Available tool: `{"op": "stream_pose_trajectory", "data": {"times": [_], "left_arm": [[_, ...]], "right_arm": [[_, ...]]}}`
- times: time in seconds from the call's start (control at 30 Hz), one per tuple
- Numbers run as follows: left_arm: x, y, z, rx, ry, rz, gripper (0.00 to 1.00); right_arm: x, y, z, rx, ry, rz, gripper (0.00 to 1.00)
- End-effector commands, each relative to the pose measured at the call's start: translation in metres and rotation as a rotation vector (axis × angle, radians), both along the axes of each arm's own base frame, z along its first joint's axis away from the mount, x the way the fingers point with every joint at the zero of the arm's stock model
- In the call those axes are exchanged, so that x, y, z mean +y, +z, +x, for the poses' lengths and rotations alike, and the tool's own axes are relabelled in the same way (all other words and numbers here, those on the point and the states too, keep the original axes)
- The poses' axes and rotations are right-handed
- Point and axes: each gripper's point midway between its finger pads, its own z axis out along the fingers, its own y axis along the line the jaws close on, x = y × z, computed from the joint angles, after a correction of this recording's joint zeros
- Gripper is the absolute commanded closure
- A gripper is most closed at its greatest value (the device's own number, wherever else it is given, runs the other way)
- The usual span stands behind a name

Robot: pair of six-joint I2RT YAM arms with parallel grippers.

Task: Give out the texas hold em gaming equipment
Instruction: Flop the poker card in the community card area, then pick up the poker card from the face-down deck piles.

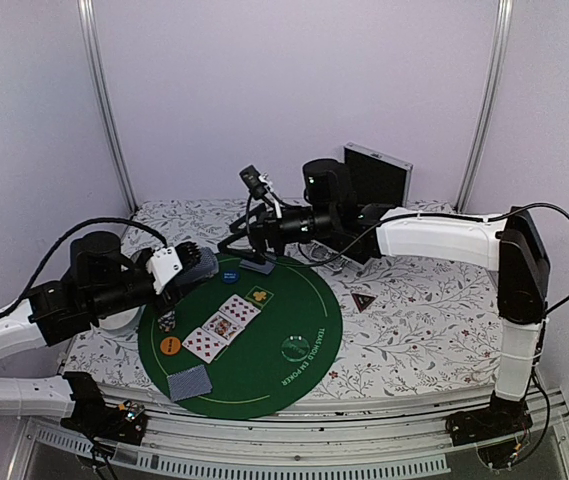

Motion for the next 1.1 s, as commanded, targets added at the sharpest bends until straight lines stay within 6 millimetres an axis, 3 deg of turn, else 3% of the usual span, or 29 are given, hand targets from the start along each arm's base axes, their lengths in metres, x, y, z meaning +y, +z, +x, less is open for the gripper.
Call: {"op": "stream_pose_trajectory", "data": {"times": [0.0,0.4,0.57,0.73,1.07], "left_arm": [[-0.003,0.002,-0.001,-0.006,-0.016,-0.007,0.56],[-0.002,0.002,-0.002,-0.010,-0.014,-0.007,0.56],[0.002,0.004,0.003,-0.023,0.021,-0.007,0.56],[0.003,0.004,0.005,-0.024,0.031,-0.005,0.56],[0.004,0.002,0.007,-0.023,0.045,0.004,0.55]], "right_arm": [[0.022,-0.010,-0.022,0.077,0.083,-0.044,0.01],[0.054,-0.048,0.002,0.135,0.006,-0.131,0.04],[0.041,-0.051,0.014,0.079,-0.081,-0.184,0.08],[0.030,-0.041,0.010,0.042,-0.068,-0.193,0.29],[0.025,-0.026,0.001,0.019,-0.036,-0.195,0.68]]}}
